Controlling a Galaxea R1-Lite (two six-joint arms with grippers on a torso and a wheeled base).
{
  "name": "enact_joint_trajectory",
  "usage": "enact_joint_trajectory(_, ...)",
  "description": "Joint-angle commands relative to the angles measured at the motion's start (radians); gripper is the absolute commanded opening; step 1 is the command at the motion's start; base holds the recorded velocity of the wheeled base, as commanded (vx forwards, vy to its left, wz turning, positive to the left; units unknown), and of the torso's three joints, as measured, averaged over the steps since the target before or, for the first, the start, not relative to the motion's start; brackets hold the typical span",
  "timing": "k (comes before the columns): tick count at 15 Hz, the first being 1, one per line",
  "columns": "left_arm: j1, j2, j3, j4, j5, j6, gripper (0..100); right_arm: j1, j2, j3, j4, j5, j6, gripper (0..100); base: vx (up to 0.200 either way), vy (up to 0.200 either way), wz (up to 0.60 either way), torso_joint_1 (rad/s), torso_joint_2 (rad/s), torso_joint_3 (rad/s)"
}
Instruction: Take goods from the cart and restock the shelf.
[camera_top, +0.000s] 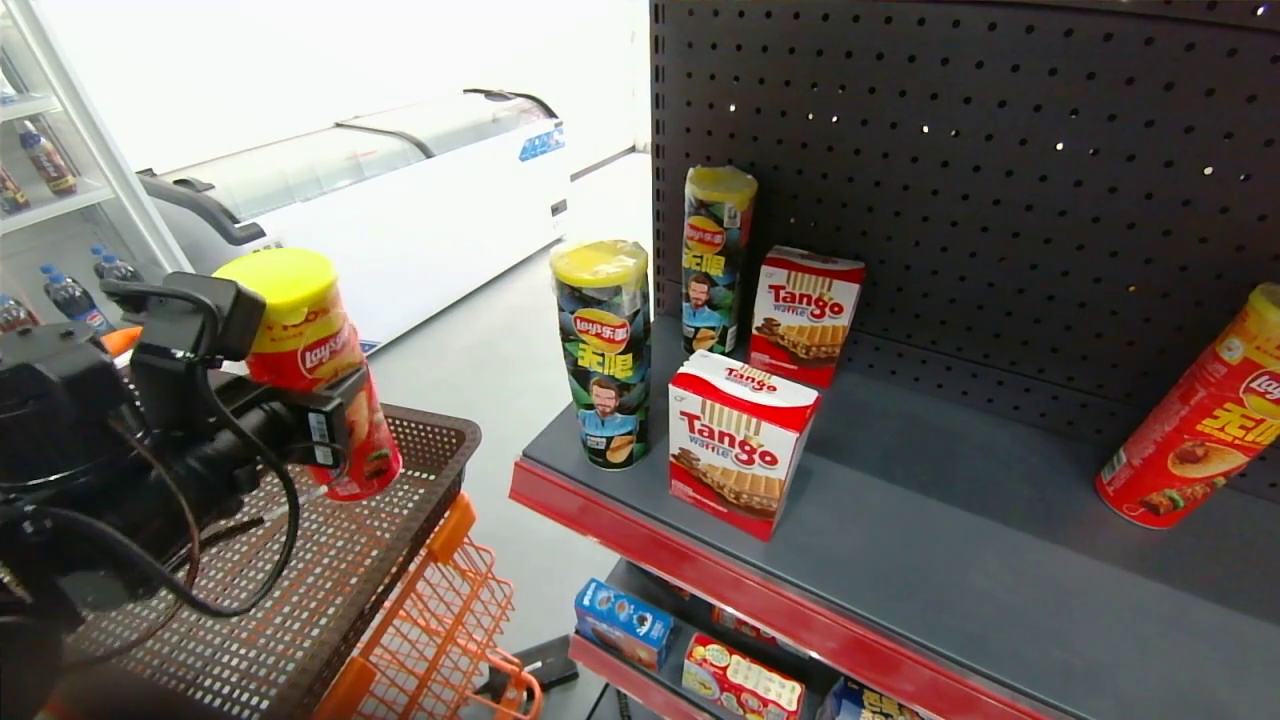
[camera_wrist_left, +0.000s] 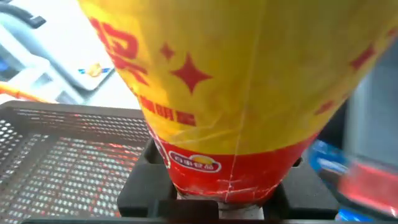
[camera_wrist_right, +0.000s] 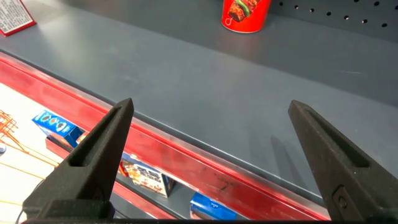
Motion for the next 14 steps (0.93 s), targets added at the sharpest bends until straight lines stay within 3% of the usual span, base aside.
enact_joint_trajectory(1, -0.123, -0.216, 0.153, 0.037, -0.014, -0.03, 0, 0.0, 0.0, 0.0, 0.0, 0.0, -0.001, 100, 0.0, 0.0, 0.0, 0.0, 0.0, 0.0)
enact_joint_trajectory(2, -0.154, -0.234, 0.174, 0.037, -0.022, -0.057, 0, 0.0, 0.002, 0.0, 0.0, 0.0, -0.001, 100, 0.0, 0.0, 0.0, 0.0, 0.0, 0.0)
enact_joint_trajectory(4, -0.198, -0.254, 0.183, 0.037, -0.075, -0.068, 0, 0.0, 0.0, 0.0, 0.0, 0.0, -0.001, 100, 0.0, 0.0, 0.0, 0.0, 0.0, 0.0)
enact_joint_trajectory(7, -0.221, -0.294, 0.213, 0.041, -0.262, -0.08, 0, 0.0, 0.0, 0.0, 0.0, 0.0, -0.001, 100, 0.0, 0.0, 0.0, 0.0, 0.0, 0.0)
enact_joint_trajectory(10, -0.232, -0.277, 0.22, 0.035, -0.276, -0.065, 0, 0.0, 0.0, 0.0, 0.0, 0.0, -0.001, 100, 0.0, 0.0, 0.0, 0.0, 0.0, 0.0)
enact_joint_trajectory(11, -0.278, -0.273, 0.211, 0.035, -0.273, -0.053, 0, 0.0, 0.0, 0.0, 0.0, 0.0, -0.001, 100, 0.0, 0.0, 0.0, 0.0, 0.0, 0.0)
enact_joint_trajectory(14, -0.287, -0.251, 0.199, 0.034, -0.278, -0.053, 0, 0.0, 0.0, 0.0, 0.0, 0.0, -0.001, 100, 0.0, 0.0, 0.0, 0.0, 0.0, 0.0)
